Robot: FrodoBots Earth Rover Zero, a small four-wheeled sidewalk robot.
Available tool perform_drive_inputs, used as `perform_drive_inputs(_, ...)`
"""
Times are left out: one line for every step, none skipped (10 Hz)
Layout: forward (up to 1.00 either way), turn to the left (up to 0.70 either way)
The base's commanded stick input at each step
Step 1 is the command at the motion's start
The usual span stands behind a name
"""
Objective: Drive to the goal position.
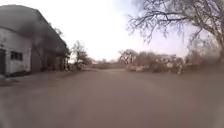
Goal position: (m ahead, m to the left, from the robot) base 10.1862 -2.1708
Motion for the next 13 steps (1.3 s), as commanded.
perform_drive_inputs(0.7,0.0)
perform_drive_inputs(0.7,0.0)
perform_drive_inputs(0.7,0.0)
perform_drive_inputs(0.7,0.0)
perform_drive_inputs(0.7,0.0)
perform_drive_inputs(0.7,0.0)
perform_drive_inputs(0.7,0.0)
perform_drive_inputs(0.7,0.0)
perform_drive_inputs(0.7,0.0)
perform_drive_inputs(0.7,0.0)
perform_drive_inputs(0.7,0.0)
perform_drive_inputs(0.7,0.0)
perform_drive_inputs(0.7,0.0)
